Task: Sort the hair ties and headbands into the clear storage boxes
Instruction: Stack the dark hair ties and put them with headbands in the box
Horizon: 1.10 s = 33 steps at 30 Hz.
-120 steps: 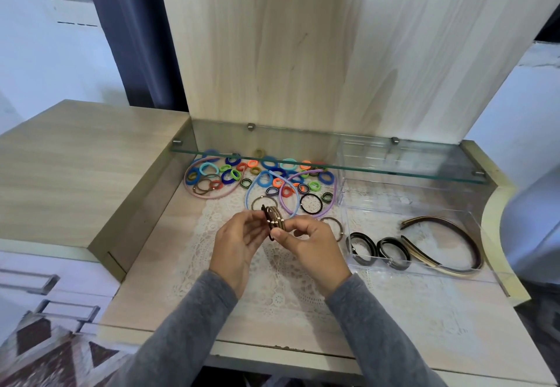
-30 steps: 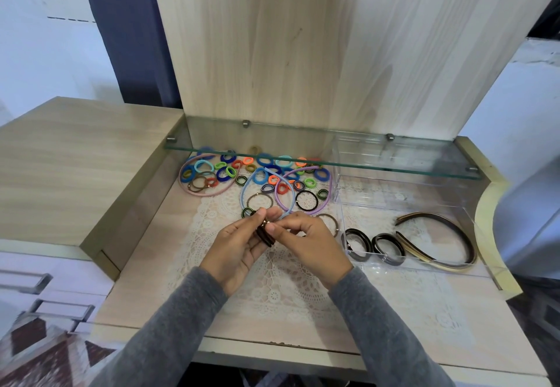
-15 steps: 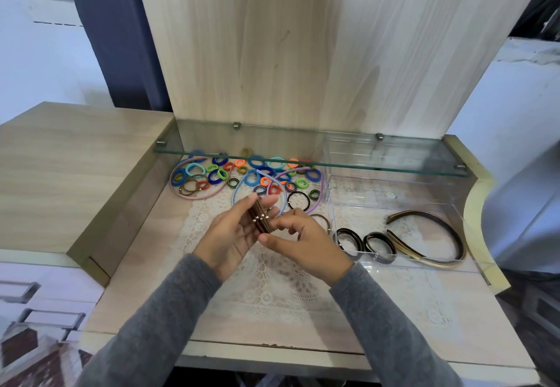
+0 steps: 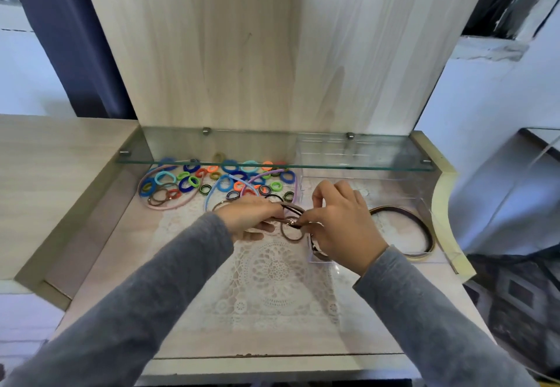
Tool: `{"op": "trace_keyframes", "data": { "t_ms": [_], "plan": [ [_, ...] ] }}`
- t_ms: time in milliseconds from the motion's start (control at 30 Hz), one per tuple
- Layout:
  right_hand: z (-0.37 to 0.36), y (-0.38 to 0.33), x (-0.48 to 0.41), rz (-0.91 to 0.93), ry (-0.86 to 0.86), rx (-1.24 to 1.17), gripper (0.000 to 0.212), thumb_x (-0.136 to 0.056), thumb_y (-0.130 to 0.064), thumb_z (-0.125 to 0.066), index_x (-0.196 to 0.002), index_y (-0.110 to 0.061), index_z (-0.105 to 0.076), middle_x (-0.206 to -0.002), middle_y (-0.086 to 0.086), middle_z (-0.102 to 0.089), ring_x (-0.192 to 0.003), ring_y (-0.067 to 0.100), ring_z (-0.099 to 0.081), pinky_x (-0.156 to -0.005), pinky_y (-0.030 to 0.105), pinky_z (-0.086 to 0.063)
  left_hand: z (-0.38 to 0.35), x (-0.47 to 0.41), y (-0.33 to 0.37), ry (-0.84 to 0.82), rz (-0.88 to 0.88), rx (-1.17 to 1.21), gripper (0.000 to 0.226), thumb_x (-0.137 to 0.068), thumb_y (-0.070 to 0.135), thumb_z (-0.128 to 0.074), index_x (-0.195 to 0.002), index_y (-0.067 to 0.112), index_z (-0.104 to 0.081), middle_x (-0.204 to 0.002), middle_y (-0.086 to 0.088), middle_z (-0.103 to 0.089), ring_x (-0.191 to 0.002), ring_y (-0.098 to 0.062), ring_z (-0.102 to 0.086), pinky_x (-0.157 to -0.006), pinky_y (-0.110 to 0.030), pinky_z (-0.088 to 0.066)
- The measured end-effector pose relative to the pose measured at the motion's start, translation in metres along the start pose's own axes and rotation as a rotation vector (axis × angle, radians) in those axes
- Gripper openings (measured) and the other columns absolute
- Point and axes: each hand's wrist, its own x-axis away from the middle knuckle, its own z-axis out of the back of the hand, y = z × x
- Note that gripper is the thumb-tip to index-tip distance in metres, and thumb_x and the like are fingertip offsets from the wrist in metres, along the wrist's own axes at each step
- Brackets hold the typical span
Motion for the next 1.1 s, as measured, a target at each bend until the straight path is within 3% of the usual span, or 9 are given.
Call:
{"op": "trace_keyframes", "data": {
  "t_ms": [133,267,367,467,600,900,1000,1100],
  "plan": [
    [0.009,0.014,0.005,0.076,-0.015,0.163,0.021,-0.055,-0.021,-0.086,-0.067,-0.031,-0.073,-0.078,0.001,-0.049,-0.074,0.028,-0.049,-0.062,0.033,-0.031,-0.017,-0.024,0.019,0.039,-0.006,-0.324,0.022,-0.088,0.041,-0.058,-0.085,0.019,-0.062,-0.083,0.004,-0.062,-0.077,-0.01,-0.06,-0.065,-0.022,-0.044],
    [0.008,0.026,0.011,0.111,-0.035,0.254,0.021,-0.055,-0.012,-0.081,-0.064,-0.028,-0.071,-0.08,0.001,-0.047,-0.076,0.025,-0.041,-0.065,0.033,-0.022,-0.033,-0.039,0.036,0.002,-0.003,-0.492,0.03,-0.09,0.044,-0.05,-0.07,0.023,-0.057,-0.072,0.003,-0.055,-0.063,-0.012,-0.055,-0.055,-0.021,-0.039],
    [0.008,0.037,0.013,0.098,-0.063,0.266,0.021,-0.057,-0.013,-0.081,-0.065,-0.029,-0.072,-0.08,0.0,-0.047,-0.075,0.026,-0.044,-0.063,0.034,-0.028,-0.04,-0.047,0.042,0.061,-0.075,-0.645,0.031,-0.088,0.047,-0.051,-0.085,0.023,-0.071,-0.081,0.0,-0.059,-0.083,-0.019,-0.059,-0.068,-0.025,-0.044],
    [0.007,0.05,0.013,0.056,-0.09,0.252,0.022,-0.055,-0.019,-0.086,-0.067,-0.032,-0.073,-0.079,0.0,-0.047,-0.074,0.025,-0.046,-0.062,0.033,-0.03,-0.044,-0.056,0.04,0.128,-0.142,-0.641,0.029,-0.083,0.045,-0.061,-0.09,0.021,-0.075,-0.094,-0.002,-0.069,-0.094,-0.019,-0.062,-0.085,-0.031,-0.05],
    [0.002,0.063,0.015,0.028,-0.111,0.227,0.022,-0.056,-0.022,-0.087,-0.068,-0.034,-0.073,-0.078,-0.001,-0.046,-0.074,0.025,-0.047,-0.061,0.033,-0.03,-0.05,-0.063,0.034,0.206,-0.206,-0.64,0.014,-0.075,0.044,-0.069,-0.074,0.03,-0.066,-0.085,0.009,-0.065,-0.083,-0.011,-0.059,-0.076,-0.028,-0.049],
    [-0.019,0.075,0.008,0.003,-0.175,0.224,0.02,-0.054,-0.024,-0.086,-0.065,-0.034,-0.073,-0.079,-0.002,-0.045,-0.076,0.024,-0.045,-0.062,0.034,-0.035,-0.064,-0.061,0.028,0.438,-0.27,-0.794,0.015,-0.074,0.047,-0.068,-0.067,0.035,-0.063,-0.08,0.017,-0.061,-0.083,-0.011,-0.059,-0.066,-0.026,-0.041],
    [-0.022,0.077,0.005,-0.004,-0.216,0.209,0.022,-0.052,-0.026,-0.086,-0.065,-0.035,-0.072,-0.079,-0.002,-0.045,-0.076,0.024,-0.045,-0.061,0.033,-0.034,-0.067,-0.06,0.029,0.465,-0.34,-0.858,0.011,-0.076,0.048,-0.066,-0.075,0.037,-0.066,-0.083,0.016,-0.057,-0.081,-0.009,-0.055,-0.062,-0.025,-0.039],
    [-0.023,0.079,0.003,-0.01,-0.231,0.196,0.022,-0.053,-0.026,-0.088,-0.066,-0.036,-0.072,-0.077,-0.002,-0.045,-0.074,0.024,-0.046,-0.061,0.032,-0.033,-0.068,-0.06,0.03,0.438,-0.35,-0.938,0.021,-0.08,0.055,-0.058,-0.089,0.039,-0.069,-0.087,0.015,-0.054,-0.085,-0.011,-0.055,-0.065,-0.026,-0.041]
  ]
}}
